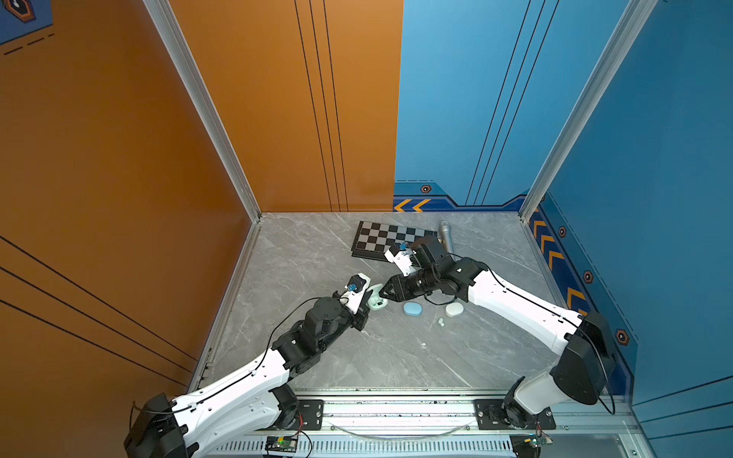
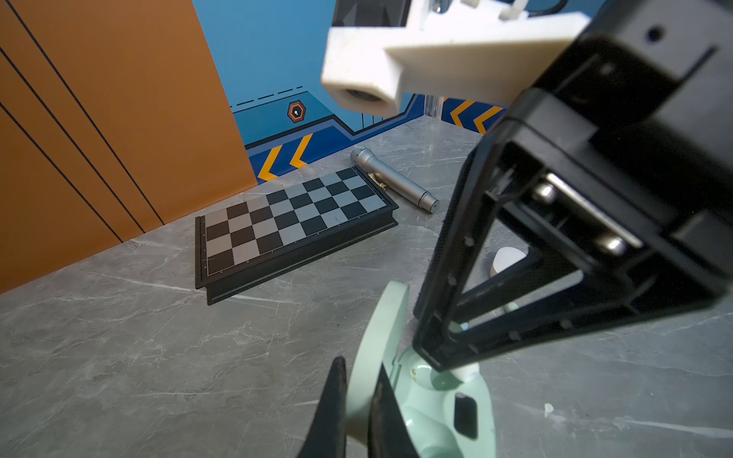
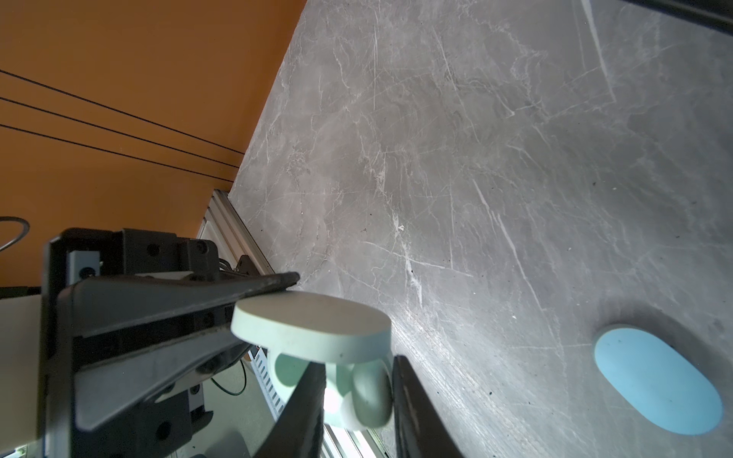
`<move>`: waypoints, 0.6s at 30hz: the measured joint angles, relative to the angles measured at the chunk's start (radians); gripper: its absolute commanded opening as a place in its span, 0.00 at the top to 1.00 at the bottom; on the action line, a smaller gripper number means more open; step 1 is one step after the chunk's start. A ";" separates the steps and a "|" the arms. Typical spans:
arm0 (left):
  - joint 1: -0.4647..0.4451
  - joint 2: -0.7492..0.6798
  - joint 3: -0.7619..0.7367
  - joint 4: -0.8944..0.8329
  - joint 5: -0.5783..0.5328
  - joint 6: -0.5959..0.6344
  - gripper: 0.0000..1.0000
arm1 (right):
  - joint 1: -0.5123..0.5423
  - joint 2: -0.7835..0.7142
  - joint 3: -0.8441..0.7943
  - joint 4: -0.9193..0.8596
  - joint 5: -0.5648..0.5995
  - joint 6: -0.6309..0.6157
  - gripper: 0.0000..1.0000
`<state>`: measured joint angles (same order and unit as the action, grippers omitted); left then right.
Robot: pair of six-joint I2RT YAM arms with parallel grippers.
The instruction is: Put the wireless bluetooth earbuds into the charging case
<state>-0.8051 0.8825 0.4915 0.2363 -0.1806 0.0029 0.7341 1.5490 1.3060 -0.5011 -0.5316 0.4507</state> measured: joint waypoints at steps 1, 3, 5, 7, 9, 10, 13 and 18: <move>0.000 0.000 0.000 0.000 0.000 0.000 1.00 | 0.000 0.000 0.000 0.000 0.000 0.000 0.70; 0.001 0.000 0.000 0.000 0.000 -0.003 1.00 | 0.000 0.000 0.000 0.000 0.000 0.000 0.70; 0.001 0.000 0.000 0.000 0.000 -0.003 1.00 | 0.000 0.000 0.000 0.000 0.000 0.000 0.70; 0.003 0.000 0.000 0.000 0.000 -0.003 1.00 | 0.000 0.000 0.000 0.000 0.000 0.000 0.70; 0.006 0.000 0.000 0.000 0.000 -0.003 1.00 | 0.000 0.000 0.000 0.000 0.000 0.000 0.71; 0.006 0.000 0.000 0.000 0.000 -0.003 1.00 | 0.001 0.000 0.000 0.000 0.000 0.000 0.71; 0.007 0.000 0.000 0.000 0.000 -0.003 1.00 | 0.003 0.000 0.000 0.000 0.000 0.000 0.72; 0.007 0.000 0.000 0.000 0.000 -0.003 1.00 | 0.012 -0.001 0.000 0.000 0.000 0.000 0.71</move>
<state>-0.7979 0.8825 0.4915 0.2363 -0.1806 -0.0002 0.7460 1.5482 1.3064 -0.5011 -0.5312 0.4507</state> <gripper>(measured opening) 0.095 0.286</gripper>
